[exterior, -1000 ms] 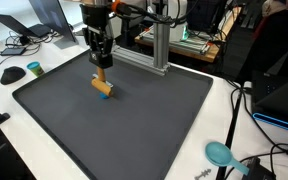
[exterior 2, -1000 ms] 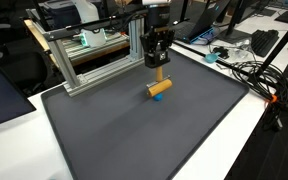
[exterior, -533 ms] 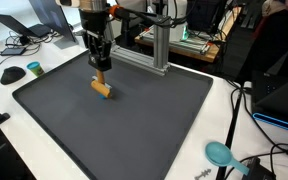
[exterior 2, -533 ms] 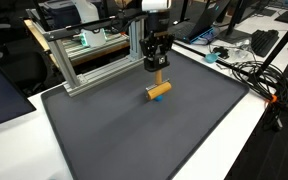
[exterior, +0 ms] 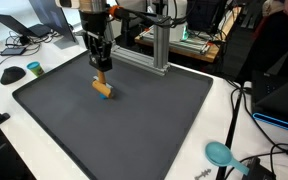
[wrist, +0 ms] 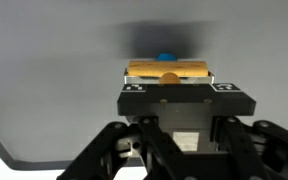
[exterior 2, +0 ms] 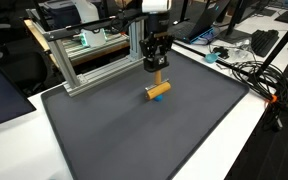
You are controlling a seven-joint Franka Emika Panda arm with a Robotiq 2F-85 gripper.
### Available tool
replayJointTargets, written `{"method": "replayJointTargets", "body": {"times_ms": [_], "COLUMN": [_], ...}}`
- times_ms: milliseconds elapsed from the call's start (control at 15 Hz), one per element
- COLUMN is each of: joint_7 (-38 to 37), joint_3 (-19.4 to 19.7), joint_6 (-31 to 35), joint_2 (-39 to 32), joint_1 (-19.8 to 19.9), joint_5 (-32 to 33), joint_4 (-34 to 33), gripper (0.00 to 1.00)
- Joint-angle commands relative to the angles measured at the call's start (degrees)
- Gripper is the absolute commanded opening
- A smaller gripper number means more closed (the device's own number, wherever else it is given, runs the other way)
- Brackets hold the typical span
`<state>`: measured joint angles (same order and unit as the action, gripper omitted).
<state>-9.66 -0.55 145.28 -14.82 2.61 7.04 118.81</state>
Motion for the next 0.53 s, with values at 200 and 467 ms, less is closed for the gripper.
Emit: {"method": "replayJointTargets", "body": {"times_ms": [200, 467], "joint_7": [2.1, 1.9], "joint_3": [0.9, 1.0], "joint_6": [-1.2, -1.2], "joint_2": [-2.1, -3.1], "joint_1": [-1.0, -1.3], "joint_5": [-1.5, -1.1], "joint_4": [-1.4, -1.8], "gripper": [0.22, 0.22]}}
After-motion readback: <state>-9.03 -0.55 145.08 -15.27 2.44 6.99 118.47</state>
